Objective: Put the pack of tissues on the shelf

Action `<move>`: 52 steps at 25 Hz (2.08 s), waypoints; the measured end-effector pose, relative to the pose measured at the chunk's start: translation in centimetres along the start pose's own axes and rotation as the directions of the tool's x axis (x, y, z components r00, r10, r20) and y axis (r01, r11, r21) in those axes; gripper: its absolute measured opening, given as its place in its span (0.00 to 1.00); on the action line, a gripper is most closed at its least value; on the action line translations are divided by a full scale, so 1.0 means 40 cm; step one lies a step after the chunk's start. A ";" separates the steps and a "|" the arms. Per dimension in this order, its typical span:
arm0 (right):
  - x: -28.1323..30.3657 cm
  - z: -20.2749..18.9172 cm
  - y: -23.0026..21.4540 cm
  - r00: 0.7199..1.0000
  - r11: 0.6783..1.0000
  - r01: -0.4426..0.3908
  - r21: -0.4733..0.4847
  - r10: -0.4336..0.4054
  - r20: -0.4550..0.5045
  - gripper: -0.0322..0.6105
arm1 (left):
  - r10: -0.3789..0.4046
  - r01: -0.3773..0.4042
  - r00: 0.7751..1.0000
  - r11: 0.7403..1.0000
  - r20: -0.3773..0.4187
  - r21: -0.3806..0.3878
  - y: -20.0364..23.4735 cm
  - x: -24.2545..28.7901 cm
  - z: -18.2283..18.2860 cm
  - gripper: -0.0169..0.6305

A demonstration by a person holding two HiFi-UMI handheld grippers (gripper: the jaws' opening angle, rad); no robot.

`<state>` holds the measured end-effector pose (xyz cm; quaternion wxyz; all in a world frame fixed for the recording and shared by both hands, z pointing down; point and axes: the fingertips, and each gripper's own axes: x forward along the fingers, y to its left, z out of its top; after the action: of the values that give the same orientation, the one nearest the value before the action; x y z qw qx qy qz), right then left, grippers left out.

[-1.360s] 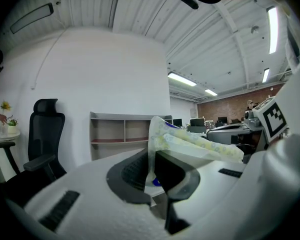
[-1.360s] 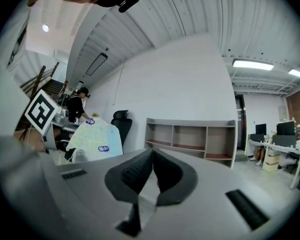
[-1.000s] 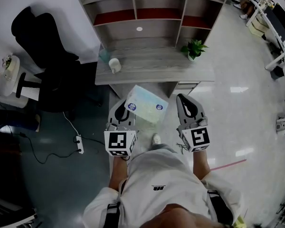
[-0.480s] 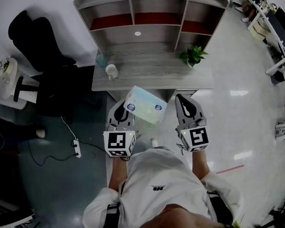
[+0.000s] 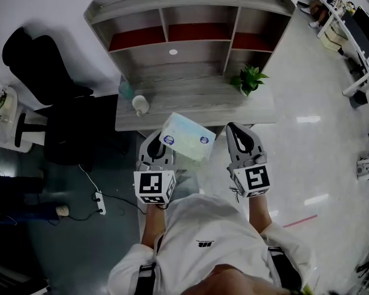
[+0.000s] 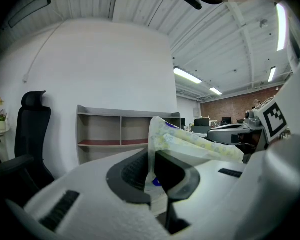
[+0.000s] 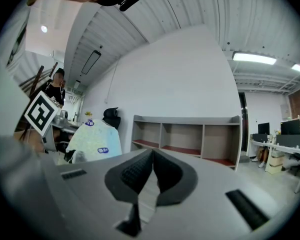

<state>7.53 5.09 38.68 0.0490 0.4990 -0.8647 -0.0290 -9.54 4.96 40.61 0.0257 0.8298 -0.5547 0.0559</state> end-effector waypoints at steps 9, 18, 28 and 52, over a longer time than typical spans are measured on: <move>0.132 -0.023 -0.073 0.998 0.999 0.036 0.008 -0.036 -0.042 0.09 | -0.030 0.030 0.999 1.000 -0.012 -0.006 0.071 0.150 0.002 0.08; 0.267 -0.024 -0.140 0.995 0.998 0.062 0.010 -0.061 -0.076 0.09 | -0.056 0.056 0.998 0.998 -0.034 -0.009 0.144 0.298 0.015 0.08; 0.411 -0.030 -0.217 0.989 0.995 0.096 0.012 -0.094 -0.116 0.09 | -0.087 0.086 0.994 0.996 -0.059 -0.016 0.218 0.461 0.023 0.08; 0.641 -0.079 -0.372 0.974 0.982 0.188 0.028 -0.182 -0.138 0.09 | -0.131 0.120 0.978 0.990 -0.161 -0.078 0.330 0.795 -0.023 0.08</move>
<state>7.94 -24.58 41.80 0.0941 0.5790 -0.8097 0.0179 -9.76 -29.16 45.14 0.1030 0.8543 -0.4988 0.1040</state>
